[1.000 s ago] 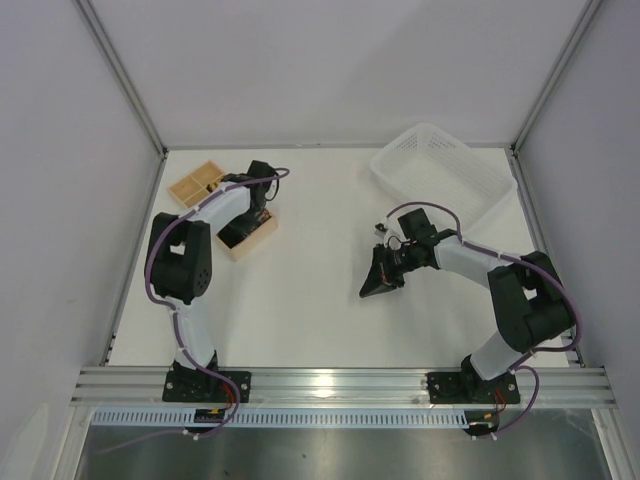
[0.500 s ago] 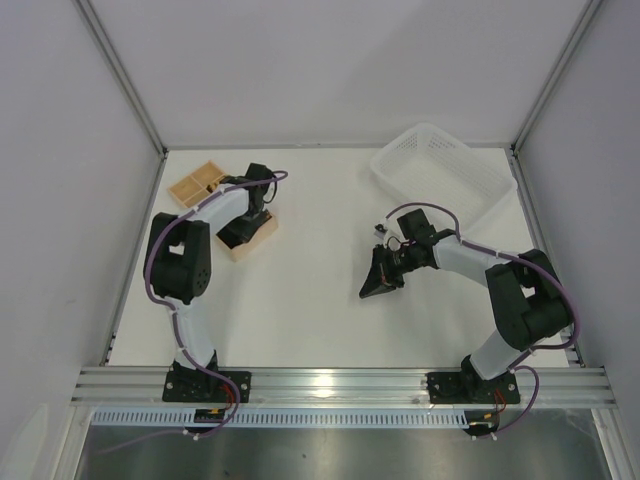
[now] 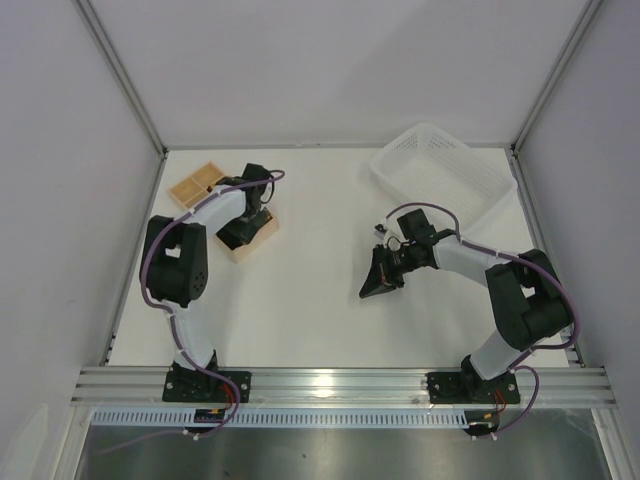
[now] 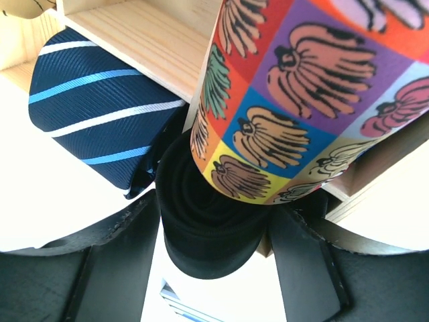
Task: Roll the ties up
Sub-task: Place the rolled tie into the container
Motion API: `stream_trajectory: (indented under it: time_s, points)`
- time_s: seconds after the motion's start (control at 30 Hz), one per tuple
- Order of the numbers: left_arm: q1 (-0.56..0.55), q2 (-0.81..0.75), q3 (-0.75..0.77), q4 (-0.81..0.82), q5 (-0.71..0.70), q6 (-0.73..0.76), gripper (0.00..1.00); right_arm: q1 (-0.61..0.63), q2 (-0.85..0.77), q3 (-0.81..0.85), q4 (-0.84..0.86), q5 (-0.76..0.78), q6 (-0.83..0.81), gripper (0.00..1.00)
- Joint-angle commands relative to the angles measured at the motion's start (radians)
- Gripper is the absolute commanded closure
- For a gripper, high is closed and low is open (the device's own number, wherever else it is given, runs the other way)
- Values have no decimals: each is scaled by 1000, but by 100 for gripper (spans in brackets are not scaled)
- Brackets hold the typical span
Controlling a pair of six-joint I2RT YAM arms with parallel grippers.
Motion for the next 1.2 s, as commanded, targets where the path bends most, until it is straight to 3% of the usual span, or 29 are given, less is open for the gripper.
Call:
stream_trajectory:
  time_s: [0.0, 0.83, 1.07, 1.17]
  points:
    - [12, -57, 6, -24, 31, -24, 31, 5, 7, 32, 3, -23, -14, 100]
    - [35, -126, 141, -183, 138, -105, 27, 46, 1, 29, 8, -10, -6, 100]
    - [64, -131, 165, -209, 206, -127, 33, 51, -10, 25, 8, -4, 0, 100]
    - [85, -151, 161, -202, 270, -142, 41, 52, -17, 22, 8, -2, 0, 100]
